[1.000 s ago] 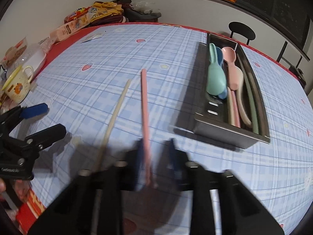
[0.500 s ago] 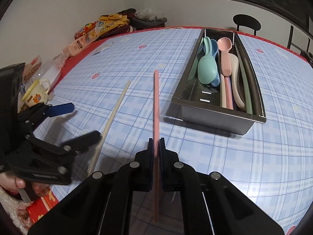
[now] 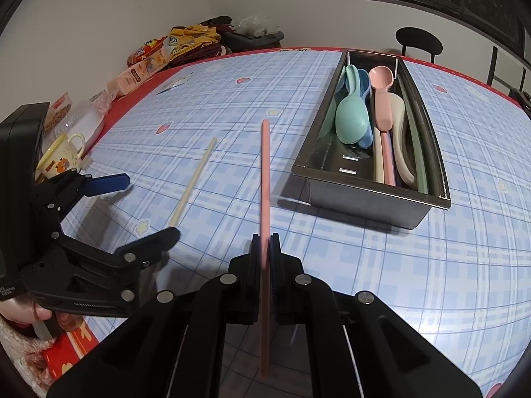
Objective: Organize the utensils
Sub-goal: 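Close the left tool on the beige chopstick while the right tool holds the pink chopstick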
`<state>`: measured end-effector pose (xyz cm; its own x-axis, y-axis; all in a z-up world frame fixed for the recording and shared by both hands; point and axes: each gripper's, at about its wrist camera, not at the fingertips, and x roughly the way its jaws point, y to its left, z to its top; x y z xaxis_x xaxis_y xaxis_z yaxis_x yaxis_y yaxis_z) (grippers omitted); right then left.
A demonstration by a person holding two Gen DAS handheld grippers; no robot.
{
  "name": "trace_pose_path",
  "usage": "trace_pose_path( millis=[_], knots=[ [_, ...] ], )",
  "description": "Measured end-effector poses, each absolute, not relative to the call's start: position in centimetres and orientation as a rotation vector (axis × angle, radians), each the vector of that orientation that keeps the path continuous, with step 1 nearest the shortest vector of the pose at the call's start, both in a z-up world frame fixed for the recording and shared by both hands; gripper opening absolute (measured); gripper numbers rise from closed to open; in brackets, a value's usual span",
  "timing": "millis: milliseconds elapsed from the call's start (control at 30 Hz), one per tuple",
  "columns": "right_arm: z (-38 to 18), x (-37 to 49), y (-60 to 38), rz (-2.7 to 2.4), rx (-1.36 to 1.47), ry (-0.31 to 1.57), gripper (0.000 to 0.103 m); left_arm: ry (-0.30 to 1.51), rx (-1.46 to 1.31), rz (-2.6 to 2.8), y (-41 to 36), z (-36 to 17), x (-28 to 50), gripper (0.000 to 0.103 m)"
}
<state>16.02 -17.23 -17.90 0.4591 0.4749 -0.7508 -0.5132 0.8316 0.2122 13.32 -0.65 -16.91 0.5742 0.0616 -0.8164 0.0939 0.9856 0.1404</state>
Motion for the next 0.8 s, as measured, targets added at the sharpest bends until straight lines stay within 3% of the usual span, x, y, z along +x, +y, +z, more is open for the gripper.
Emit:
trace_pose_path(
  millis=[67, 167, 233, 300, 433, 600, 700, 767, 800],
  knots=[
    [-17.9, 16.0, -17.2, 0.607, -0.049, 0.909, 0.006, 0.954, 0.194, -0.009, 0.0, -16.7, 13.1, 0.086],
    [-17.9, 16.0, -17.2, 0.604, -0.052, 0.908, 0.006, 0.96, 0.197, -0.001, 1.3, -16.5, 12.9, 0.066],
    [-17.8, 15.9, -17.0, 0.598, -0.059, 0.907, 0.006, 0.969, 0.19, -0.003, 2.2, -16.3, 12.8, 0.046],
    [-17.8, 15.9, -16.8, 0.589, -0.074, 0.907, 0.006, 0.977, 0.187, -0.001, 2.9, -16.3, 12.8, 0.038],
    [-17.6, 15.8, -16.2, 0.568, -0.113, 0.915, 0.006, 0.991, 0.107, -0.008, 4.0, -16.3, 13.0, 0.039],
    [-17.7, 15.7, -16.1, 0.56, -0.124, 0.91, 0.006, 1.001, -0.027, -0.003, 5.1, -16.3, 13.7, 0.051],
    [-17.7, 15.6, -16.2, 0.558, -0.117, 0.904, 0.006, 0.994, -0.02, 0.006, 4.6, -16.4, 14.3, 0.052],
    [-17.7, 15.6, -16.3, 0.557, -0.114, 0.903, 0.006, 0.981, 0.008, 0.005, 4.1, -16.5, 14.6, 0.048],
    [-17.7, 15.6, -16.2, 0.556, -0.114, 0.903, 0.006, 0.973, 0.023, -0.006, 3.8, -16.5, 14.6, 0.034]
  ],
)
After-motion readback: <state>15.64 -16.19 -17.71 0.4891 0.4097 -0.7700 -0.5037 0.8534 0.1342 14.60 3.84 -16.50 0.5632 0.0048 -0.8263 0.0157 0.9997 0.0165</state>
